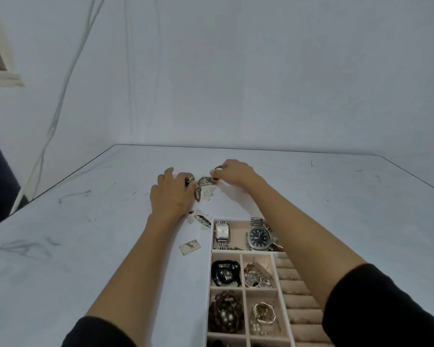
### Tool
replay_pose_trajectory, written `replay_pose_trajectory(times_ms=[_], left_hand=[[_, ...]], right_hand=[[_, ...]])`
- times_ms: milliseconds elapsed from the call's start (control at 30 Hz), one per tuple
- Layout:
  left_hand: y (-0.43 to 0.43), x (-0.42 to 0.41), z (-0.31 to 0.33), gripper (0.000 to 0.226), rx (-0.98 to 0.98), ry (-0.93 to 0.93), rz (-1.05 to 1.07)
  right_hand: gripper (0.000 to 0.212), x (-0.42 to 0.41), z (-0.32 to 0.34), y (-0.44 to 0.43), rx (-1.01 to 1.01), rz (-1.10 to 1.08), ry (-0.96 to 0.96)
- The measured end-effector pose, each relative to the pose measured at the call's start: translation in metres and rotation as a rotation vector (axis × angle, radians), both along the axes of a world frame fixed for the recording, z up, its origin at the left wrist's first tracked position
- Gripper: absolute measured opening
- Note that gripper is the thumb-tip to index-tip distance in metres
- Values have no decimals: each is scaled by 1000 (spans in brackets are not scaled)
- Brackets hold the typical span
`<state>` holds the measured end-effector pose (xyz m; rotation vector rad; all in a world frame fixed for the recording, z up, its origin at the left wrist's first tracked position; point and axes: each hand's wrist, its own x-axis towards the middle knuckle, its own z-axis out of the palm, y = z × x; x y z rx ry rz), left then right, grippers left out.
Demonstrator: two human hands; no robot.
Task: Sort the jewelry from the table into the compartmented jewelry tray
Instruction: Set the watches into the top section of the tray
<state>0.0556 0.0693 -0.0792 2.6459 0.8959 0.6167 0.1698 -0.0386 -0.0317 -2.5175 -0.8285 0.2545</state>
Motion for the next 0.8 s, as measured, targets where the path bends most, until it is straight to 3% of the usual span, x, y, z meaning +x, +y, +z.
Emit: replay_pose_trajectory(times_ms=[100,233,333,500,633,800], left_hand=[[0,2,0,38,2,-56,44],[-2,1,1,35,37,-92,106],[-3,0,0,24,23,-155,99],[-3,-4,5,19,-50,-212,74],[-1,-11,11,23,-303,-316,55],[-7,-22,32,34,-747,-447,-34]], right_hand=[[42,6,-5,13,-5,-48,-24],[55,5,-10,17,-54,-63,-94],[45,1,-11,19,-114,-43,-195],[21,1,-4,9,51,32,-167],[11,-2,7,-10,189,46,-30],[26,-16,23,-48,447,54,291]])
